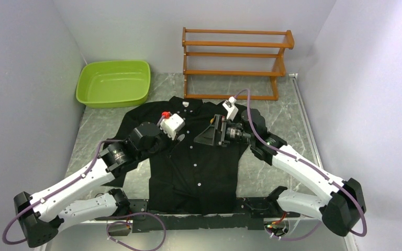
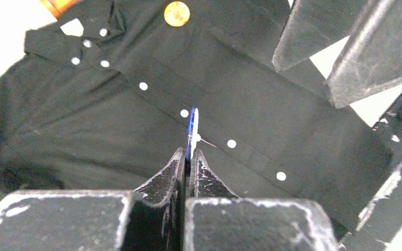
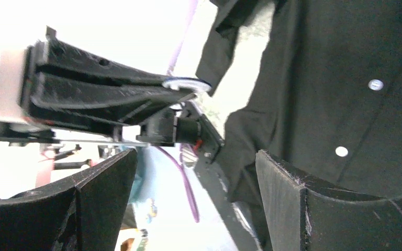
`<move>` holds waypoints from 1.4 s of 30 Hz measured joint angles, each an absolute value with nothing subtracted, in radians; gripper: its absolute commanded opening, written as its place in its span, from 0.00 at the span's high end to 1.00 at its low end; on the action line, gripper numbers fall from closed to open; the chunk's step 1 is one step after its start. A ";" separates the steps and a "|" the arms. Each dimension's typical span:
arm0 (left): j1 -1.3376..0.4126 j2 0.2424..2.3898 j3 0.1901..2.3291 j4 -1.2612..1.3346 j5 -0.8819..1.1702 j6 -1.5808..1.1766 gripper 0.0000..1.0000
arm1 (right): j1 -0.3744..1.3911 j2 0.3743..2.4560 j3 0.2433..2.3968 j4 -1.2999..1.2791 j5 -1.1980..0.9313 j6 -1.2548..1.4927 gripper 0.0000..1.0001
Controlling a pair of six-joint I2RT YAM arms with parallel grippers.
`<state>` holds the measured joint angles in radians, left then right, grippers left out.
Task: Pin the brooch onto the clothing
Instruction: Adjust the brooch.
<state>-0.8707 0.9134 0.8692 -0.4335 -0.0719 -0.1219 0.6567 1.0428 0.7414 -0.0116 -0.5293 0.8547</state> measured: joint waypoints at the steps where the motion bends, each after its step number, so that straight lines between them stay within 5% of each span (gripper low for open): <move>1: -0.878 0.911 0.867 -0.424 -0.085 -0.094 0.97 | 0.657 1.065 0.768 -0.014 -0.539 0.870 0.18; 10: -0.929 0.857 0.769 -0.244 -0.148 0.237 0.97 | 0.655 1.204 0.832 0.095 -0.645 1.041 0.37; 16: -0.960 0.881 0.768 -0.199 -0.159 0.410 0.97 | 0.655 1.286 0.829 0.193 -0.719 1.114 0.39; 22: -0.997 0.908 0.769 -0.207 -0.202 0.525 0.97 | 0.655 1.312 0.829 0.245 -0.752 1.148 0.53; 25: -1.011 0.916 0.769 -0.210 -0.225 0.565 0.97 | 0.655 1.331 0.829 0.280 -0.767 1.164 0.68; 36: -1.043 0.944 0.775 -0.233 -0.279 0.637 0.97 | 0.655 1.401 0.831 0.309 -0.794 1.196 0.74; 42: -1.054 0.954 0.775 -0.252 -0.306 0.664 0.97 | 0.645 1.410 0.826 0.342 -0.805 1.224 0.59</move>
